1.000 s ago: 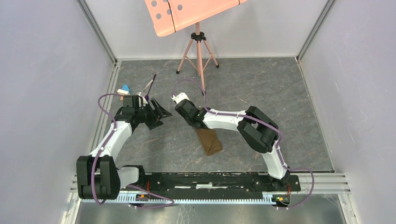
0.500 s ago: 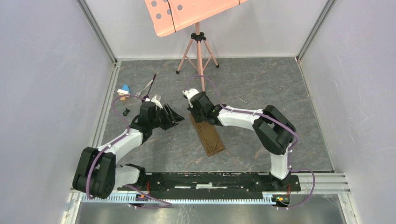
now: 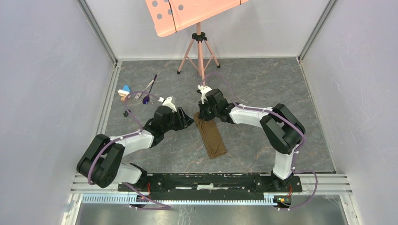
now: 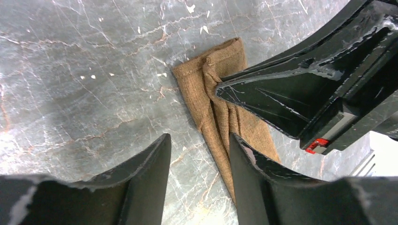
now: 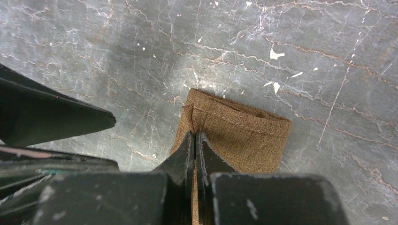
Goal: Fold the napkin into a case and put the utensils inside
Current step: Pick up the top corner of the smaller rectangle folded napkin.
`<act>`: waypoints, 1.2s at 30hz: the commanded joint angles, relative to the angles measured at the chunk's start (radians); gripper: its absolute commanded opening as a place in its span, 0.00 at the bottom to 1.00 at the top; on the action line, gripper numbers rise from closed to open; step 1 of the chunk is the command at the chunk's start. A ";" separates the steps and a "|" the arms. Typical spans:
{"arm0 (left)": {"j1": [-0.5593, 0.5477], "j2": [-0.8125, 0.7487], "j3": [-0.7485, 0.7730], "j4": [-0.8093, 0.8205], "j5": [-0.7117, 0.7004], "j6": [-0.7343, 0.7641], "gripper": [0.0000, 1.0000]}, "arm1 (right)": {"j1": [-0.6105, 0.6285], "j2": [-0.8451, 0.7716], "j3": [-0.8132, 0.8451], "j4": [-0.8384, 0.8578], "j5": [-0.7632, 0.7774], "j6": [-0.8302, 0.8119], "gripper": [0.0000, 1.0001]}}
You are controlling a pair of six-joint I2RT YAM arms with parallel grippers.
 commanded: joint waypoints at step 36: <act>-0.243 0.274 0.239 -0.033 -0.391 0.309 0.41 | -0.066 -0.070 0.006 0.026 -0.224 0.083 0.00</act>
